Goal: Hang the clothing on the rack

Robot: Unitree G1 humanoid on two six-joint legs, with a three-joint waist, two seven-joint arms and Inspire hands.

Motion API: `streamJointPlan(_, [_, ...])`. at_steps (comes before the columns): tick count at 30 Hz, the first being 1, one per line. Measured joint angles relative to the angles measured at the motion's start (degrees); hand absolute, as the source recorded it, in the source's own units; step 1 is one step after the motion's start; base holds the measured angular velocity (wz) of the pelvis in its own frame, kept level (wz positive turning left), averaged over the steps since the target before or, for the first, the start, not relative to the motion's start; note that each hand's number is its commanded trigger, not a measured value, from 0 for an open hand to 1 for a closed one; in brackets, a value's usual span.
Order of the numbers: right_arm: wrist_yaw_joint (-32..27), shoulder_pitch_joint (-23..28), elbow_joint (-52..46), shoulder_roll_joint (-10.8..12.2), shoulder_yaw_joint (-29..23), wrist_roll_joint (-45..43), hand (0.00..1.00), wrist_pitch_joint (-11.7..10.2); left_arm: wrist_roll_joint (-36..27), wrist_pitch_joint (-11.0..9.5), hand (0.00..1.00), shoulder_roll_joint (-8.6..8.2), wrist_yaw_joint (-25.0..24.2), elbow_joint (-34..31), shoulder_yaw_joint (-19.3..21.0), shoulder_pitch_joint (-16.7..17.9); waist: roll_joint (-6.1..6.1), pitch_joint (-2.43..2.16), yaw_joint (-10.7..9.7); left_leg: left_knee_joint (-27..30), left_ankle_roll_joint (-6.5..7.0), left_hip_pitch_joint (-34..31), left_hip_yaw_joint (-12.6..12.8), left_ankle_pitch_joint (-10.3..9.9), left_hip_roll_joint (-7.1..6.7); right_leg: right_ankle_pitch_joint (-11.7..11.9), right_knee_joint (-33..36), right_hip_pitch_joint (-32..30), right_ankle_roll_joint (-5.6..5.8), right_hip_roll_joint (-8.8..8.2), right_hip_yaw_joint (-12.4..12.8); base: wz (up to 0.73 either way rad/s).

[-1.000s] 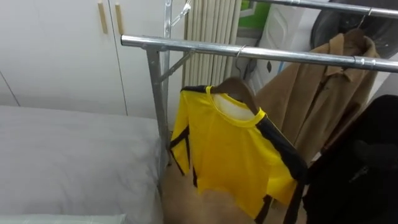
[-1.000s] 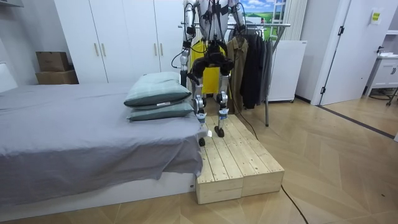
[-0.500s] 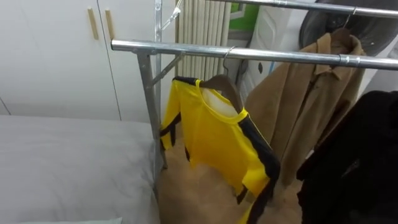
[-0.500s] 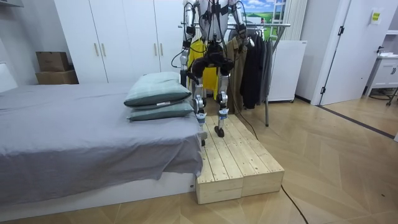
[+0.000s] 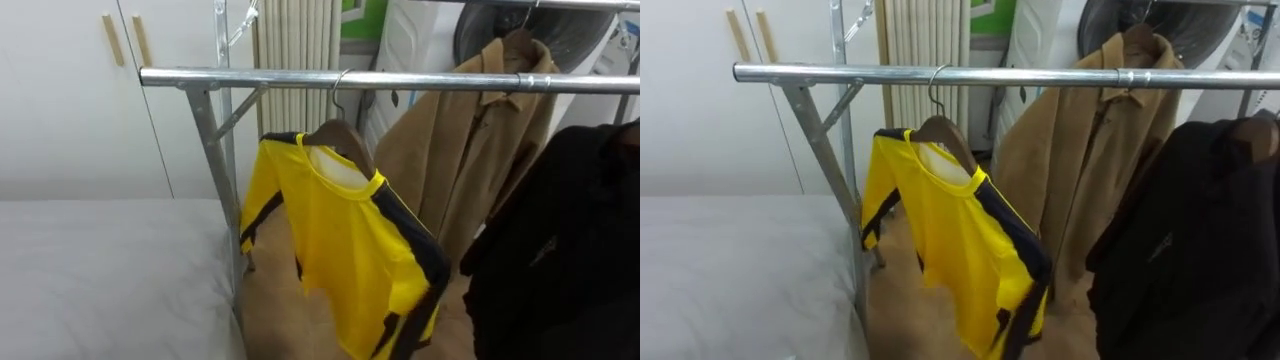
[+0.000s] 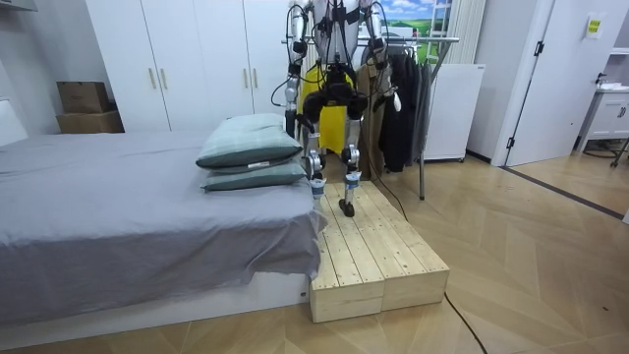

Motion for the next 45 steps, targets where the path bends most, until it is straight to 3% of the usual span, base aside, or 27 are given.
streamJointPlan(3, [1.6,-0.6,3.4,0.2,0.8,0.5,0.00,-0.8,-0.2,-0.4,0.00,-0.03,0.0,0.8,-0.1,-0.3,0.37,-0.19,0.1,0.1,0.01,0.0,0.0,0.0,-0.01,0.0,0.1,0.0,0.00,-0.02,-0.1,0.00])
streamJointPlan(7, [2.9,-2.3,7.6,0.4,2.0,0.8,0.00,-2.0,-2.1,-1.5,0.00,-0.01,0.6,3.4,-0.9,-1.5,0.77,-0.13,0.0,0.3,-0.02,0.2,0.0,0.0,-0.01,-0.2,0.7,0.0,-0.04,-0.06,-0.4,0.00])
streamJointPlan(19, [7.9,-3.2,14.8,1.7,6.6,6.3,0.00,-1.9,-2.5,-1.5,0.00,-0.37,1.8,4.3,-2.3,-2.6,1.69,-0.01,0.4,0.8,-0.11,0.0,-0.1,-0.1,0.15,-0.2,0.8,0.0,-0.20,-0.02,-0.4,0.00])
streamJointPlan(23, [8.7,-3.3,15.5,2.2,6.5,6.9,0.00,-1.8,-2.3,-1.5,0.00,-1.30,2.9,4.3,-2.2,-2.7,1.98,-0.04,0.3,0.8,-0.07,-0.1,-0.7,-0.1,0.05,-0.3,0.7,0.1,-0.19,-0.17,-0.5,0.02])
streamJointPlan(38, [9.6,-4.6,17.5,2.2,6.4,6.4,0.00,-1.8,-2.5,-1.5,0.00,-1.55,4.1,6.3,-2.2,-4.8,2.21,-0.06,0.4,1.1,-0.06,-1.1,-2.9,-0.1,-0.10,-0.7,0.5,0.3,-0.22,-0.73,-2.9,0.08])
streamJointPlan(45, [8.1,-6.1,16.5,1.5,8.0,1.8,0.00,-1.8,-2.4,-1.5,0.00,-1.68,5.0,6.3,-2.3,-5.6,2.90,-0.13,1.2,1.4,-0.11,-1.9,-3.8,0.0,0.08,-0.9,0.5,0.1,-0.44,-1.01,-4.7,0.08])
